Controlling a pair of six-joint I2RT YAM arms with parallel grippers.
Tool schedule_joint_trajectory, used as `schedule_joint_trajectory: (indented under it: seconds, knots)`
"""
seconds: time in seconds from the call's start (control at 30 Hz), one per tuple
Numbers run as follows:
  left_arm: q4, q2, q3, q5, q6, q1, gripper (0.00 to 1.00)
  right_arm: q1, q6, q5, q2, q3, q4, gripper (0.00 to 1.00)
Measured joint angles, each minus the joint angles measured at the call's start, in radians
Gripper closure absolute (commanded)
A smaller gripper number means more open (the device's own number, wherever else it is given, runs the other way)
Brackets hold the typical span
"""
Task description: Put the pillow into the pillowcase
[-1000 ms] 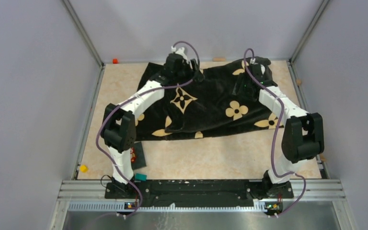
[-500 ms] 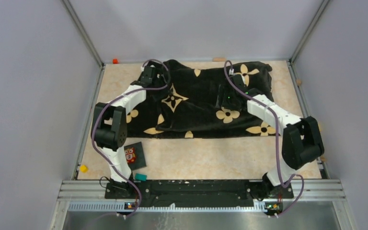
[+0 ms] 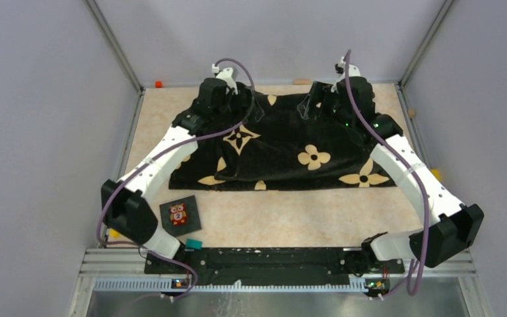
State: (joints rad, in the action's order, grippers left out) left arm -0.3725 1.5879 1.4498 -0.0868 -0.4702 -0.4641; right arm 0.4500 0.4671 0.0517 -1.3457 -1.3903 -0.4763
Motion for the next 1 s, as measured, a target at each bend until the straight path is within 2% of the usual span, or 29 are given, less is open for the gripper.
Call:
schedule_joint_trajectory:
  seconds: [0.2,0.37,0.6,1.0]
  knots:
    - [0.020,-0.208,-0.077,-0.019,0.076,-0.010,0.01,0.001,-0.003,-0.028,0.064,0.031,0.053,0.17]
    - [0.019,-0.317,-0.149,0.027,0.116,-0.010,0.01,0.001,-0.004,-0.038,0.114,0.068,0.100,0.17]
    - [-0.006,-0.336,-0.159,0.101,0.153,-0.010,0.01,0.001,-0.004,-0.041,0.124,0.090,0.135,0.16]
    - [-0.006,-0.336,-0.199,0.108,0.171,-0.010,0.01,0.001,-0.003,-0.043,0.124,0.107,0.141,0.16]
